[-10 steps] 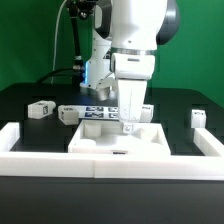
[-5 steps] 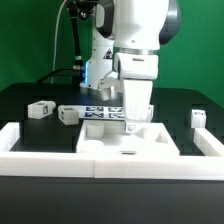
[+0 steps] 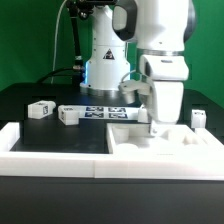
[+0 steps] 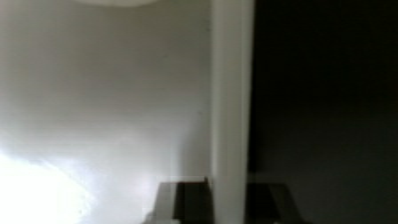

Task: Assemble one leg

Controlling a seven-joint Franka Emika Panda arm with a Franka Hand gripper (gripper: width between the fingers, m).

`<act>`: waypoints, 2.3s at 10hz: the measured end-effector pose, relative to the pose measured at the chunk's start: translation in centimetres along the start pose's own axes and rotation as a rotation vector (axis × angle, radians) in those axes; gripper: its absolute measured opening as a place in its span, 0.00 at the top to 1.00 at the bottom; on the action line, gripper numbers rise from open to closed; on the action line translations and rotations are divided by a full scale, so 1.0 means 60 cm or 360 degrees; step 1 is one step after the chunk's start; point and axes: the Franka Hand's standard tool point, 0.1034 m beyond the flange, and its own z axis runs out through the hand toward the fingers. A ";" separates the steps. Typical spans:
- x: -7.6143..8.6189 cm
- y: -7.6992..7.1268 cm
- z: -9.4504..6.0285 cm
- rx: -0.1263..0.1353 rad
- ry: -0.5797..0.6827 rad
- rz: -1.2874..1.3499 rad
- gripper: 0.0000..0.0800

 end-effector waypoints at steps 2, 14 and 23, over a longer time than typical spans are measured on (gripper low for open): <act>0.005 0.000 0.000 0.0027 -0.0012 0.0025 0.93; 0.004 0.000 0.000 0.0027 -0.0012 0.0028 0.19; 0.021 -0.007 -0.090 -0.0056 -0.0041 0.0482 0.19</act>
Offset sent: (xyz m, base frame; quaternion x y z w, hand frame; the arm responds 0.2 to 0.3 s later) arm 0.0000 0.0000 0.0000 0.0000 0.0000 0.0000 1.0000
